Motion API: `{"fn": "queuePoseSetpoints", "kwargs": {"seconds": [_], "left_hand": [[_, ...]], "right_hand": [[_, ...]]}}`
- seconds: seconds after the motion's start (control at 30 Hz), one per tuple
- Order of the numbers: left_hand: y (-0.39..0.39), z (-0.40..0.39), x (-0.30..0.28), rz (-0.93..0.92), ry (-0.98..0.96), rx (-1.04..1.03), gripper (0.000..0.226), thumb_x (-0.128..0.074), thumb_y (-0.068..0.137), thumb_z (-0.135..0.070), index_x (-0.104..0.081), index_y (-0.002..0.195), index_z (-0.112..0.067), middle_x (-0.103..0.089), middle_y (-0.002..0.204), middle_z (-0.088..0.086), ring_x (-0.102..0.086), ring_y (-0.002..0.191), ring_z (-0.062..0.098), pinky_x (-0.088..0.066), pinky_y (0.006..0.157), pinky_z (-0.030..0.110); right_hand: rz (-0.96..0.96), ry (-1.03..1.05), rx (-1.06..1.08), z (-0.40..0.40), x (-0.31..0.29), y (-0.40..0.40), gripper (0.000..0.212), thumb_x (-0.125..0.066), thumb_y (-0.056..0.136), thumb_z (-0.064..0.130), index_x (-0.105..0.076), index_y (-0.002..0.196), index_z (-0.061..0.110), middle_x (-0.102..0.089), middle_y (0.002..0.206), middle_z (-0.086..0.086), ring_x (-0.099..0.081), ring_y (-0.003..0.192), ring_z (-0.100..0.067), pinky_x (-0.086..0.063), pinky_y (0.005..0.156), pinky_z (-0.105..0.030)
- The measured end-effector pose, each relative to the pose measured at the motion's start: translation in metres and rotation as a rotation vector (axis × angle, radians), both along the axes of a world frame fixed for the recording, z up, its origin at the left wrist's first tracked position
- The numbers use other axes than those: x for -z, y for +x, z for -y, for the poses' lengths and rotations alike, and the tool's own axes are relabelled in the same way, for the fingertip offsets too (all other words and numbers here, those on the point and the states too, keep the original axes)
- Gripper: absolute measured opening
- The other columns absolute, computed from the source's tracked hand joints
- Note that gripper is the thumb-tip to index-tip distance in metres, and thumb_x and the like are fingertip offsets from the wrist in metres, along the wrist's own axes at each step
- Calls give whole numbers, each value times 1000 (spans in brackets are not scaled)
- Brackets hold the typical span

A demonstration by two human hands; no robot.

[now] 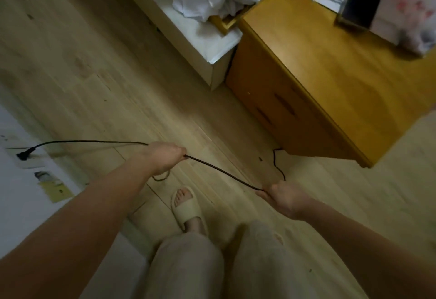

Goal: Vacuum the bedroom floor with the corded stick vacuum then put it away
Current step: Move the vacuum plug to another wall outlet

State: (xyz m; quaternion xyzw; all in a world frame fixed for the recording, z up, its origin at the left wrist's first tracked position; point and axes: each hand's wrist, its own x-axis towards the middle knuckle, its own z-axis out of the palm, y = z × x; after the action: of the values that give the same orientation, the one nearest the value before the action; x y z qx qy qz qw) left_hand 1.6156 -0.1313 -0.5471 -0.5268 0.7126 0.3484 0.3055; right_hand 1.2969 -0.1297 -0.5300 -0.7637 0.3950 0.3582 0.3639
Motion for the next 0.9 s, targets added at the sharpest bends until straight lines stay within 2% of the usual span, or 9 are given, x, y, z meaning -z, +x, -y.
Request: {"fn": "queuePoseSetpoints", "kwargs": {"seconds": [0.13,0.23,0.3,0.37,0.5,0.6,0.73,0.8,0.9], "left_hand": [[-68,1,-13,84,21,155,43,-27,104,-44,-50,121,-12,-63,109,11,-60,96,27,-42,73,34],[-139,-6,-32,0,11,206,52,-26,98,-60,-43,119,-15,-62,100,4,-50,78,21,-38,59,29],[-198,-15,-42,-79,17,228,55,-23,95,-66,-43,115,-19,-63,100,-1,-48,74,18,-36,56,25],[-252,-27,-45,-132,75,196,52,-22,97,-61,-47,118,-20,-63,99,-2,-53,77,17,-45,69,30],[-332,-45,-40,-174,223,144,47,-27,102,-50,-46,134,-21,-60,125,4,-57,107,22,-44,85,31],[-379,-52,-39,-208,209,146,33,-30,104,-39,-55,111,-18,-63,112,5,-57,95,20,-44,77,31],[-434,-53,-33,-273,115,44,34,-36,104,-32,-61,121,-16,-64,108,7,-57,90,20,-44,73,31],[-457,-55,-26,-282,88,29,32,-38,104,-29,-61,121,-16,-65,105,8,-57,86,21,-44,70,31],[-478,-57,-3,-235,64,43,29,-41,103,-27,-64,116,-16,-65,106,12,-60,93,28,-50,79,37]], "right_hand": [[58,-40,-35,-18,-18,-70,36,-21,104,43,-45,89,20,-47,74,2,-45,71,-21,-43,73,-36],[53,-50,9,-33,-29,-146,35,-22,105,41,-45,88,21,-51,73,2,-51,76,-26,-37,71,-34],[-3,-56,12,-49,-34,-200,39,-22,105,40,-50,88,19,-65,90,-8,-59,86,-30,-38,72,-33],[-47,-43,46,-69,-39,-247,43,-23,105,40,-54,88,15,-66,99,-13,-61,91,-31,-40,74,-33],[-75,-29,274,-112,-42,-312,45,-24,104,41,-54,87,12,-60,92,-15,-55,82,-29,-41,73,-35],[-143,-215,349,-136,-47,-351,48,-22,104,44,-58,102,13,-65,101,-13,-60,92,-33,-43,71,-35],[-289,-394,403,-151,-52,-394,45,-21,105,43,-54,113,13,-67,107,-11,-62,99,-33,-38,68,-34],[-348,-399,441,-160,-42,-408,44,-21,105,41,-53,112,12,-68,107,-12,-62,99,-32,-43,75,-35],[-377,-316,449,-171,-16,-419,39,-24,105,36,-52,114,11,-65,112,-13,-59,104,-32,-38,91,-38]]}}
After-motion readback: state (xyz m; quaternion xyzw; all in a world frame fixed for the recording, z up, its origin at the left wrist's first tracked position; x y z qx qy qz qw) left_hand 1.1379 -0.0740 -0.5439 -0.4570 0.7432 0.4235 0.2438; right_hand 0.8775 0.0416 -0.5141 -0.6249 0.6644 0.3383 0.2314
